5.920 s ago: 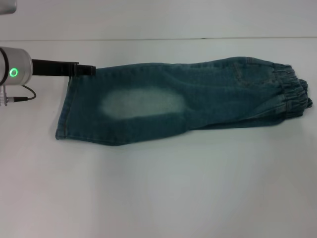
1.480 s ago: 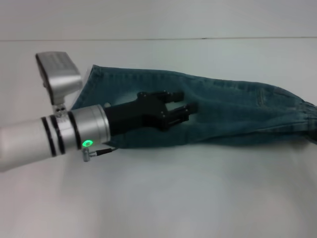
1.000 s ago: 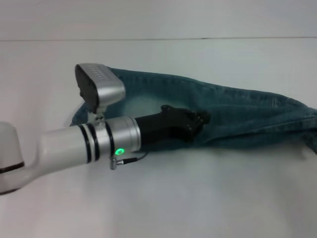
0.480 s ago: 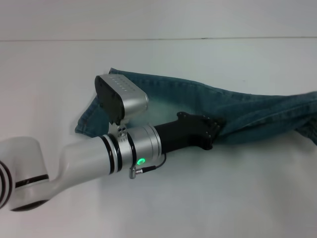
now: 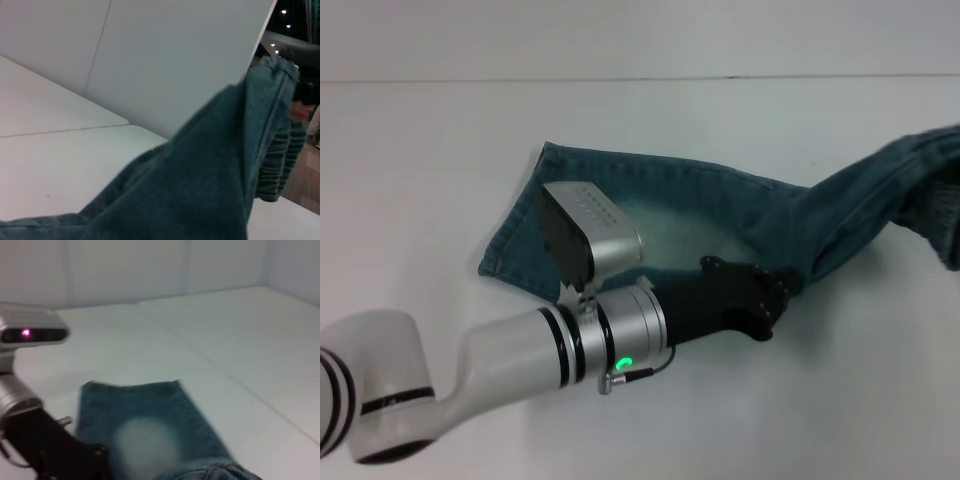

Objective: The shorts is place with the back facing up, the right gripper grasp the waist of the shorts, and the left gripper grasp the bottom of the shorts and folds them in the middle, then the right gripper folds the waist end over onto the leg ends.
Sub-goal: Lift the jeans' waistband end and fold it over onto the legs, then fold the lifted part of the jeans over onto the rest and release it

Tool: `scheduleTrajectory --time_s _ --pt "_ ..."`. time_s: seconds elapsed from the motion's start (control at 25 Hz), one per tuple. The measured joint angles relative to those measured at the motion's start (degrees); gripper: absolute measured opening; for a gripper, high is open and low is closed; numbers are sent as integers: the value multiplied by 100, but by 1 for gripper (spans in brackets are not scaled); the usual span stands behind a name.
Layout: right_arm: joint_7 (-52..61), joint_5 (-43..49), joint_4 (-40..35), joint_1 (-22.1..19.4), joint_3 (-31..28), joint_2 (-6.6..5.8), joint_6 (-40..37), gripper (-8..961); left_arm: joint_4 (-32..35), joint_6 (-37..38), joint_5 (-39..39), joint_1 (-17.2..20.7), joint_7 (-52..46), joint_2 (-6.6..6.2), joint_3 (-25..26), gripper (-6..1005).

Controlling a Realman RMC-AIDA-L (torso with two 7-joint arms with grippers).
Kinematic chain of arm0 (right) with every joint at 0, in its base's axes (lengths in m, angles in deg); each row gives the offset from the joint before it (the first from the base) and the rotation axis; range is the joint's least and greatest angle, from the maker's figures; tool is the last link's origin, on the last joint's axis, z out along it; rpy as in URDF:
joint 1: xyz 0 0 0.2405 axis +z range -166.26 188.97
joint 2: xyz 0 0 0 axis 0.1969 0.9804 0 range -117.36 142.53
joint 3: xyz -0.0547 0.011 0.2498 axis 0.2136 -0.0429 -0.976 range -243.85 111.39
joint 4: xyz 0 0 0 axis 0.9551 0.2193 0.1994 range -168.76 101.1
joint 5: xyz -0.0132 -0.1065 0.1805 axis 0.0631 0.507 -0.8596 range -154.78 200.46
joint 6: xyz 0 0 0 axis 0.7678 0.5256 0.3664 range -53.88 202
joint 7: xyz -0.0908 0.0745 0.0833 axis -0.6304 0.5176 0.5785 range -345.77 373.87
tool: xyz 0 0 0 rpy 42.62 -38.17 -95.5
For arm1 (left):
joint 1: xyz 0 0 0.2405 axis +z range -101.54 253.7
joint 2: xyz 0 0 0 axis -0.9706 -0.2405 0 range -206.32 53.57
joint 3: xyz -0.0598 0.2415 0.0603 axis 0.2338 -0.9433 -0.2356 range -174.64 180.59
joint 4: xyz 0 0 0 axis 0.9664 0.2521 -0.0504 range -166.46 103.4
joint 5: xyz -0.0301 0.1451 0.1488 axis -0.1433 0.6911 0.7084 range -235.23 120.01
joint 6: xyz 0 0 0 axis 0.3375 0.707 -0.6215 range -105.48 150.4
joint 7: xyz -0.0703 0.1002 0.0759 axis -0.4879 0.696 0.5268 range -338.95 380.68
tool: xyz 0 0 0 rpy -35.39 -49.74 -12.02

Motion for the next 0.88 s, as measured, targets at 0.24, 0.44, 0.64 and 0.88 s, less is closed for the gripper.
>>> scheduleTrajectory --time_s 0.24,0.44,0.64,0.88 --pt "-128 982 291 1074 509 -134 -230 56 -195 -261 462 176 346 1 620 45" --pt "-195 1847 461 1831 817 -84 -152 56 10 -125 569 791 516 -28 1278 46" --pt "-293 2304 601 2321 862 -65 -31 52 1207 945 551 1794 -345 -51 1838 46" --pt "-548 2251 626 2719 941 90 -78 59 2494 1836 486 2625 -1151 -34 2214 47"
